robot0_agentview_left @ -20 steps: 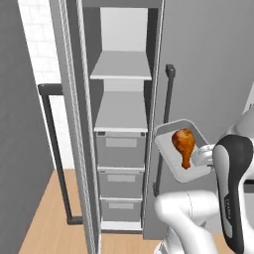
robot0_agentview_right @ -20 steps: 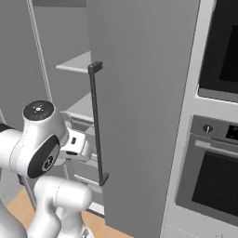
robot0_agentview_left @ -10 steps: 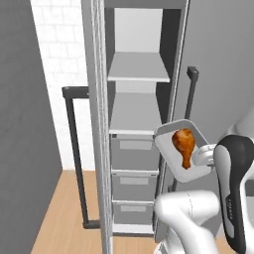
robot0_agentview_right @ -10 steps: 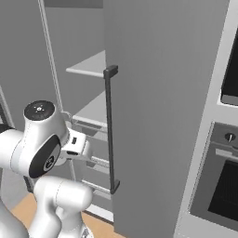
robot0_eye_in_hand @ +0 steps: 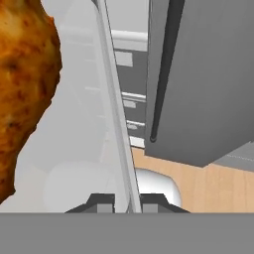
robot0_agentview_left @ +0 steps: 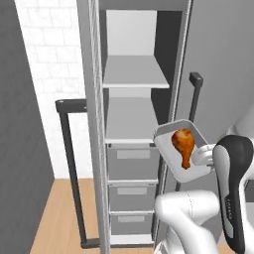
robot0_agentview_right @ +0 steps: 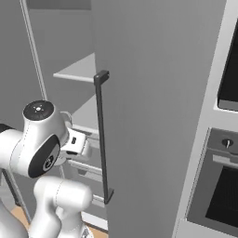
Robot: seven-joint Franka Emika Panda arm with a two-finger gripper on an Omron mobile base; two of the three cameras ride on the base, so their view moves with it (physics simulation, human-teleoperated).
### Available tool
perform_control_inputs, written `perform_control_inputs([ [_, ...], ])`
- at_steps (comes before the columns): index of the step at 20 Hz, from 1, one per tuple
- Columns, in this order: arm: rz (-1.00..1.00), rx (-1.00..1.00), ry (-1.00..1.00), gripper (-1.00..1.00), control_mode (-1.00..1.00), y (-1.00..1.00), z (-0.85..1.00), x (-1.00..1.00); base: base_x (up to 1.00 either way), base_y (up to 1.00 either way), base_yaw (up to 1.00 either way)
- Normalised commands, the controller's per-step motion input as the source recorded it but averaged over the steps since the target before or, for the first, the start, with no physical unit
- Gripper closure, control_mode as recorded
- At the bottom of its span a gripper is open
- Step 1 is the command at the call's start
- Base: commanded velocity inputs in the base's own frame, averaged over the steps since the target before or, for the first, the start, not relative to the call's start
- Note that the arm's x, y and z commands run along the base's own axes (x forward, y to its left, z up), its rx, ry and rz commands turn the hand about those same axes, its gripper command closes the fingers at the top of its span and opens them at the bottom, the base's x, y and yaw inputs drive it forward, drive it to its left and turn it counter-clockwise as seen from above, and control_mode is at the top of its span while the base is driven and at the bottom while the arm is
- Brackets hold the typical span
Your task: Take the meat container that has the chicken drumstick and place it on the second highest rack of the freezer. Then take the vegetable container that has the mushroom and sweet potato and place it on the highest rack of the freezer.
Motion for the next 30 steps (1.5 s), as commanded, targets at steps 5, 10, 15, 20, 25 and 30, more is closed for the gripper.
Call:
perform_control_inputs([
  [5, 0.00, 0.00, 0.00, 1.00, 1.00, 0.00, 0.00, 0.00, 0.26, 0.26, -0.18],
  [10, 0.00, 0.00, 0.00, 1.00, 1.00, 0.00, 0.00, 0.00, 0.07, 0.32, -0.07],
  [15, 0.00, 0.00, 0.00, 1.00, 1.00, 0.00, 0.00, 0.00, 0.00, 0.14, -0.09],
  [20, 0.00, 0.00, 0.00, 1.00, 1.00, 0.00, 0.00, 0.00, 0.00, 0.05, -0.03],
  [25, 0.00, 0.00, 0.00, 1.00, 1.00, 0.00, 0.00, 0.00, 0.00, 0.00, 0.00],
  [30, 0.00, 0.00, 0.00, 1.00, -1.00, 0.05, 0.00, 0.03, 0.00, 0.01, 0.00],
])
